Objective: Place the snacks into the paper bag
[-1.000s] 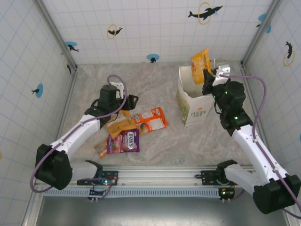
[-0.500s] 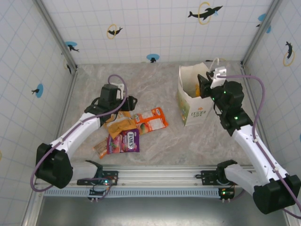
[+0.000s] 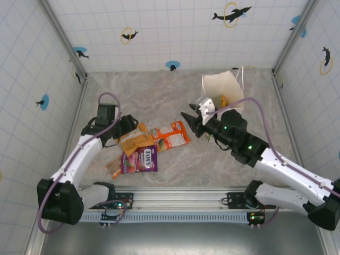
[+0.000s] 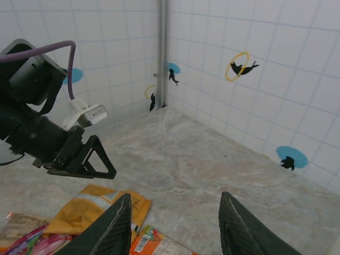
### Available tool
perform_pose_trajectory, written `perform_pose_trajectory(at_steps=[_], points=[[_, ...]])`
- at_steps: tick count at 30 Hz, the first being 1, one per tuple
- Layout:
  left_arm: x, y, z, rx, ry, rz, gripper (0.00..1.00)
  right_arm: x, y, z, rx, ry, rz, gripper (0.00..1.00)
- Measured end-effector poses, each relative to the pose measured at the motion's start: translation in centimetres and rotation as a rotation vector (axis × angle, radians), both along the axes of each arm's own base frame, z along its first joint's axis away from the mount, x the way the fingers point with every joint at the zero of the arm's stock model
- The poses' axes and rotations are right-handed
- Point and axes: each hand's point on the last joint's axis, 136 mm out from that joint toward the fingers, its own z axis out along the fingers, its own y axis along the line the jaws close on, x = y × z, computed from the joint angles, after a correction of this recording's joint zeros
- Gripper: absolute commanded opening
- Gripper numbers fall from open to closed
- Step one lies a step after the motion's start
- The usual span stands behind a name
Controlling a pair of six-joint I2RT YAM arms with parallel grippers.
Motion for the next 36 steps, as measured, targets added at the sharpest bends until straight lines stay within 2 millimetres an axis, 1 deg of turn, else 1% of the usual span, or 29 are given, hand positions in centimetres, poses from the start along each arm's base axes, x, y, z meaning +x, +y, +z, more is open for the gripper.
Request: perform_pose_trajectory(at_steps=[5, 9, 12, 13, 15, 19, 21, 25, 28, 31, 32, 34, 36], points=[[-2.4, 3.3, -2.0, -0.09, 0.064, 0.16, 0.74, -0.5, 1.9, -1.3, -0.008, 0.013, 0.04, 0.46], [-3.8, 4.8, -4.1, -0.189, 0.094, 0.267, 0.73, -0.6, 3.1, -2.8, -0.012, 0.042, 0.073, 0.46], [-4.7, 5.2, -6.1, -0.254, 0.139, 0.328, 0.73, -0.7, 3.8, -3.9, -0.024, 0.068, 0.094, 0.46], [-4.8, 5.2, -6.4, -0.263, 0.149, 0.336, 0.74, -0.7, 3.9, -4.0, -0.026, 0.073, 0.099, 0.46], [-4.8, 5.2, -6.6, -0.28, 0.155, 0.348, 0.74, -0.9, 4.1, -4.2, -0.022, 0.078, 0.111, 0.46], [-4.0, 5.1, -6.5, -0.31, 0.138, 0.355, 0.74, -1.0, 4.3, -4.3, -0.009, 0.075, 0.123, 0.46], [-4.0, 5.0, -7.0, -0.319, 0.144, 0.358, 0.74, -1.1, 4.3, -4.4, -0.01, 0.077, 0.123, 0.46], [-4.6, 4.9, -8.7, -0.321, 0.188, 0.37, 0.74, -1.1, 4.3, -4.5, -0.009, 0.076, 0.124, 0.45], [-4.8, 4.9, -9.2, -0.321, 0.201, 0.371, 0.73, -1.2, 4.4, -4.5, -0.005, 0.076, 0.13, 0.45], [-4.6, 4.9, -9.6, -0.324, 0.198, 0.374, 0.65, -1.3, 4.4, -4.5, -0.002, 0.076, 0.132, 0.45], [-4.5, 4.9, -9.7, -0.325, 0.195, 0.374, 0.6, -1.3, 4.4, -4.4, -0.001, 0.075, 0.131, 0.45], [-4.4, 4.9, -9.9, -0.328, 0.195, 0.371, 0.48, -1.3, 4.5, -4.4, 0.002, 0.073, 0.13, 0.44], [-4.2, 4.8, -10.0, -0.33, 0.191, 0.362, 0.31, -1.2, 4.4, -4.4, 0.002, 0.072, 0.126, 0.44]])
